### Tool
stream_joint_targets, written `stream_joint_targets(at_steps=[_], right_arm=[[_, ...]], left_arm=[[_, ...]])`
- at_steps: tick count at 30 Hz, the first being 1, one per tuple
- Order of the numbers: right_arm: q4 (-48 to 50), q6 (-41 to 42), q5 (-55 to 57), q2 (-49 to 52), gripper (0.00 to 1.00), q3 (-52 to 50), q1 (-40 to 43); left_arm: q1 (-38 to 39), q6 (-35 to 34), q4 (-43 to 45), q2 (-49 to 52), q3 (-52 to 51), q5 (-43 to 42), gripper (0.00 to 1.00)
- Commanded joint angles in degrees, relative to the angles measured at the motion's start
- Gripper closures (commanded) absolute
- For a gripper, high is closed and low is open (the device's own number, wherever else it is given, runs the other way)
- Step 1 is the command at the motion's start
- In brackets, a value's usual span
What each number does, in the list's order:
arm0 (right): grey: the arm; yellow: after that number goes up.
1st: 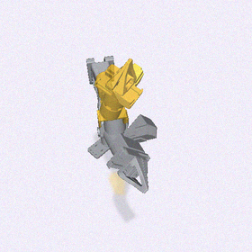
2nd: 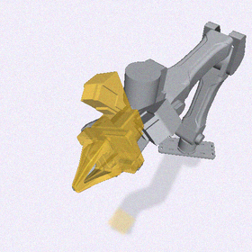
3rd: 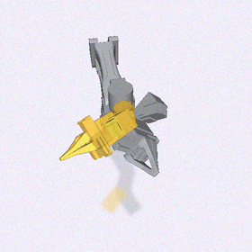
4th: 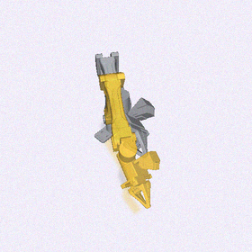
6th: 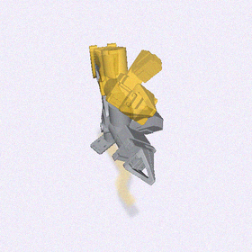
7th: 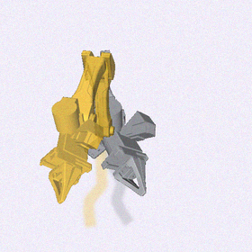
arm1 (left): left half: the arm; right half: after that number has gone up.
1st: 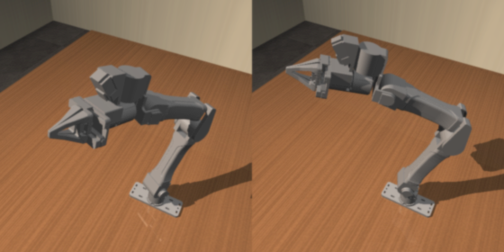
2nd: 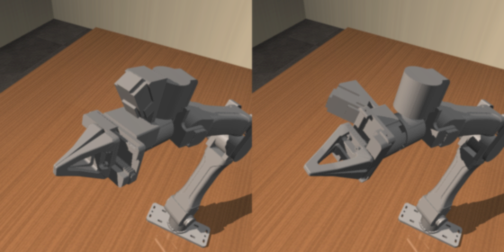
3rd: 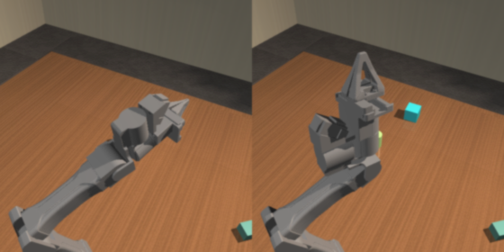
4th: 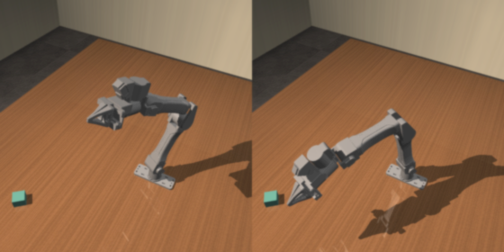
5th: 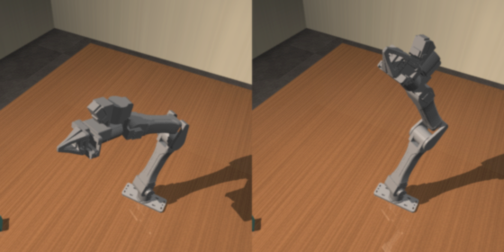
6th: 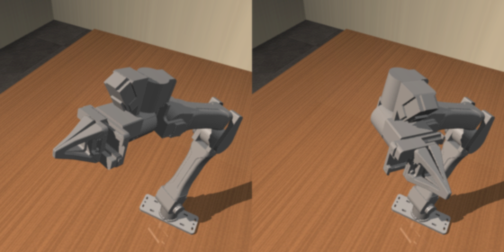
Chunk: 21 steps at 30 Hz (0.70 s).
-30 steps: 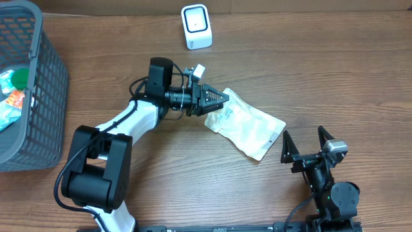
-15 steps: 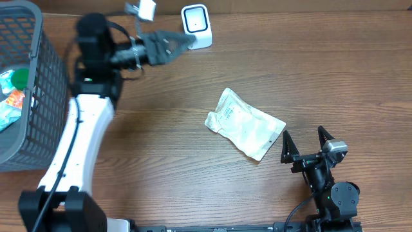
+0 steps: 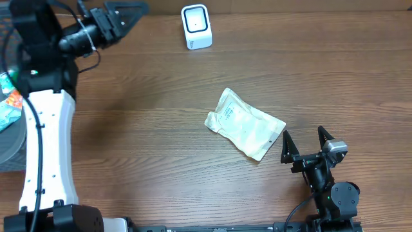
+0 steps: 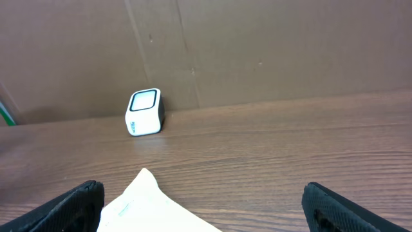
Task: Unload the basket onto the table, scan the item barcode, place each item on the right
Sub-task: 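Move the left gripper back over the grey basket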
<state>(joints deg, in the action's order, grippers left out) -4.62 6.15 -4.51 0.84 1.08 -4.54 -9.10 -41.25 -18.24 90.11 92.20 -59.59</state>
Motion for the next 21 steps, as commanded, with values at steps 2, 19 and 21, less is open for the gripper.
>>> stream_joint_targets(at_steps=[2, 19, 21], right_arm=[[0.2, -0.2, -0.3, -0.7, 0.0, -0.6, 0.2], [0.2, -0.2, -0.3, -0.7, 0.0, -0.6, 0.2], [0.2, -0.2, -0.3, -0.7, 0.0, -0.6, 0.2]], left_arm=[[-0.3, 13.0, -11.0, 0.1, 8.2, 10.2, 0.39], [-0.5, 35.1, -32.3, 0.1, 18.5, 54.6, 0.1], [-0.8, 35.4, -33.0, 0.1, 18.5, 62.0, 0.06]])
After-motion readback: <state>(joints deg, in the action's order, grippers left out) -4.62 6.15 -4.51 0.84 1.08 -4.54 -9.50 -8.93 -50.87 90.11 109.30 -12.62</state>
